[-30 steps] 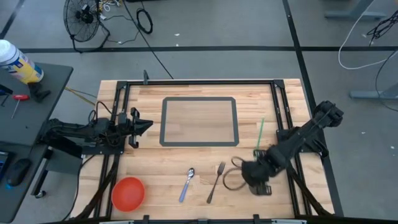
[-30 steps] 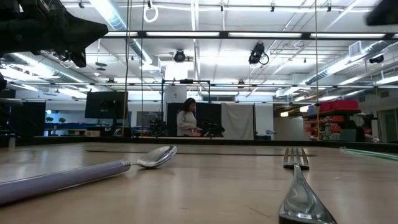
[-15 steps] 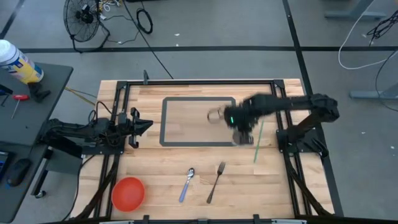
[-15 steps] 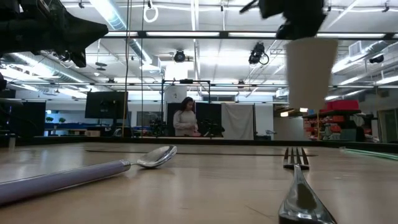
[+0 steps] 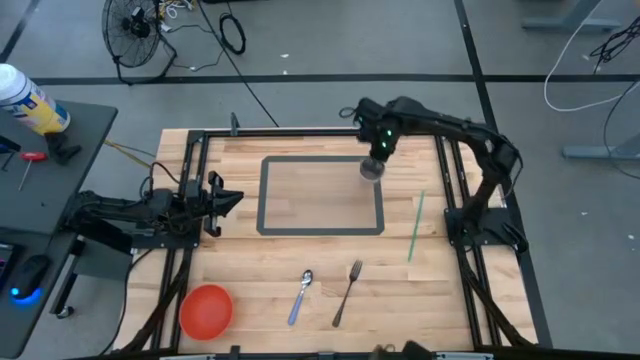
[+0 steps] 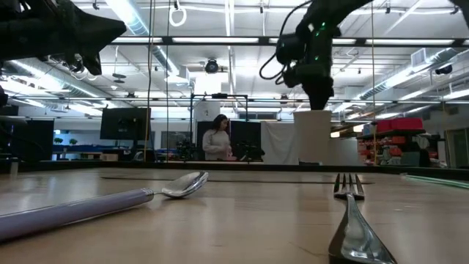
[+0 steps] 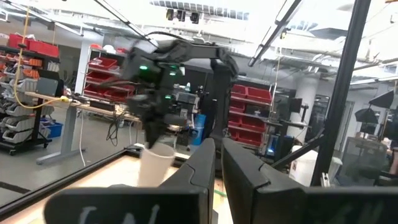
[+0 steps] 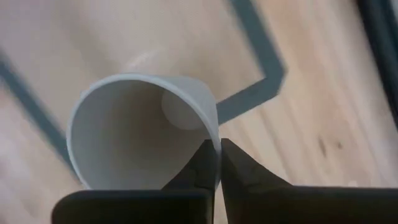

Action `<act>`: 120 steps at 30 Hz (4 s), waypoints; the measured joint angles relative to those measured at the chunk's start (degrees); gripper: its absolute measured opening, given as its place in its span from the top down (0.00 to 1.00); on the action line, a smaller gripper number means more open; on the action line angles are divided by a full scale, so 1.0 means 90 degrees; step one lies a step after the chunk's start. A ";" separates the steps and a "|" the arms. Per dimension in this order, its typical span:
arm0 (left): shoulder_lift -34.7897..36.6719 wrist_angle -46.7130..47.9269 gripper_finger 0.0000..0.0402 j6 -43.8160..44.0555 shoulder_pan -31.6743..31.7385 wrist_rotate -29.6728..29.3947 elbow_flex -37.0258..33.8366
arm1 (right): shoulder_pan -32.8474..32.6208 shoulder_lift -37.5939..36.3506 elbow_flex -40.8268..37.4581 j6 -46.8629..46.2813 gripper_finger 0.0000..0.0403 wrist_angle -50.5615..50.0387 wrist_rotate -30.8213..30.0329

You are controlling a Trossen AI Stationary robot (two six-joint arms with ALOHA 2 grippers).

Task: Pick & Place Utensil
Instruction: Put the white cup on the top right of the mat

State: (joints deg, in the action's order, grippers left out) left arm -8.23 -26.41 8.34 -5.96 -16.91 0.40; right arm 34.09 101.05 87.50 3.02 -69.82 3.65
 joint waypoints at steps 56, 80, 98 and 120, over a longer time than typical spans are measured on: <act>0.0000 0.0009 0.92 0.0007 -0.0002 0.0000 0.0001 | 0.1139 0.0535 -0.0220 -0.0230 0.96 0.1071 0.0831; 0.0000 0.0009 0.92 0.0007 -0.0002 0.0000 0.0000 | 0.1151 0.0530 -0.0206 -0.0454 0.96 0.0467 0.0314; 0.0000 0.0009 0.92 0.0049 -0.0001 0.0000 0.0001 | 0.1146 0.0247 -0.0218 -0.0419 0.97 0.0745 0.0761; -0.0002 0.0006 0.92 0.0053 0.0000 0.0005 0.0000 | 0.1149 0.0535 -0.0208 -0.0454 0.89 0.0762 0.0702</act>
State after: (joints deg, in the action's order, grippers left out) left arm -8.25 -26.35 8.82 -5.97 -16.86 0.40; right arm 44.42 105.86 85.62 -1.06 -62.96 9.96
